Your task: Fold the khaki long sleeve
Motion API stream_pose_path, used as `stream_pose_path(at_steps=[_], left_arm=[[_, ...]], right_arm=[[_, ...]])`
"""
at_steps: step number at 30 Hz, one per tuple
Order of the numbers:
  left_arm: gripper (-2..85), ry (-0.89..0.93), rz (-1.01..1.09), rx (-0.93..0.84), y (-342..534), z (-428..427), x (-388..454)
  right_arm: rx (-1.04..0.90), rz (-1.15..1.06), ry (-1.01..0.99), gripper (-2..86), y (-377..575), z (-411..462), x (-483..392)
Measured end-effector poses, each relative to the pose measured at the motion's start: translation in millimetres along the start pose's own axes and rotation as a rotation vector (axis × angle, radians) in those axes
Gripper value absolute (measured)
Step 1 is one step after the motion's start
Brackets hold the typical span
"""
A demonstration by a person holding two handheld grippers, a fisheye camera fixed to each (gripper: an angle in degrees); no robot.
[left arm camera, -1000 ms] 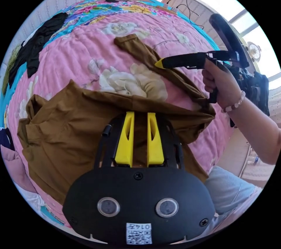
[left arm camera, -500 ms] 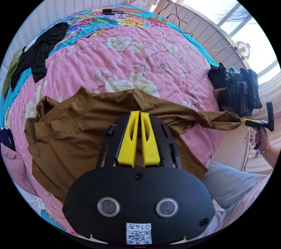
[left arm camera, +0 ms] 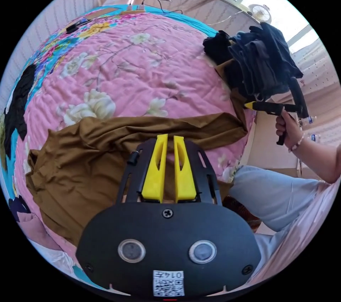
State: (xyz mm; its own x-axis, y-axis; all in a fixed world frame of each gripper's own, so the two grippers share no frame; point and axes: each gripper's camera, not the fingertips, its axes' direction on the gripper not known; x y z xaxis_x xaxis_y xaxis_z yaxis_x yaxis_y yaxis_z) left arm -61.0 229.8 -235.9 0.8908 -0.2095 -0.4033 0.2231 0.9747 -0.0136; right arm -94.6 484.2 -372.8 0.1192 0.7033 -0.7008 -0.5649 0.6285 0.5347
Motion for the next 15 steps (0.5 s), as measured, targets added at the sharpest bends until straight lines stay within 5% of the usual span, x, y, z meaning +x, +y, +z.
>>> stream_pose_path(at_steps=[3,9,15], left_arm=[[3.8,0.018,0.05,-0.043,-24,21,22],[4.0,0.144,0.103,-0.124,-45,36,43],[4.0,0.119,0.149,-0.129,-59,27,53]], right_arm=[[-0.08,0.035,0.131,2.1,3,27,13],[-0.064,0.091,0.057,0.4,56,-31,58],[-0.27,0.258,-0.034,0.5,103,-13,118]])
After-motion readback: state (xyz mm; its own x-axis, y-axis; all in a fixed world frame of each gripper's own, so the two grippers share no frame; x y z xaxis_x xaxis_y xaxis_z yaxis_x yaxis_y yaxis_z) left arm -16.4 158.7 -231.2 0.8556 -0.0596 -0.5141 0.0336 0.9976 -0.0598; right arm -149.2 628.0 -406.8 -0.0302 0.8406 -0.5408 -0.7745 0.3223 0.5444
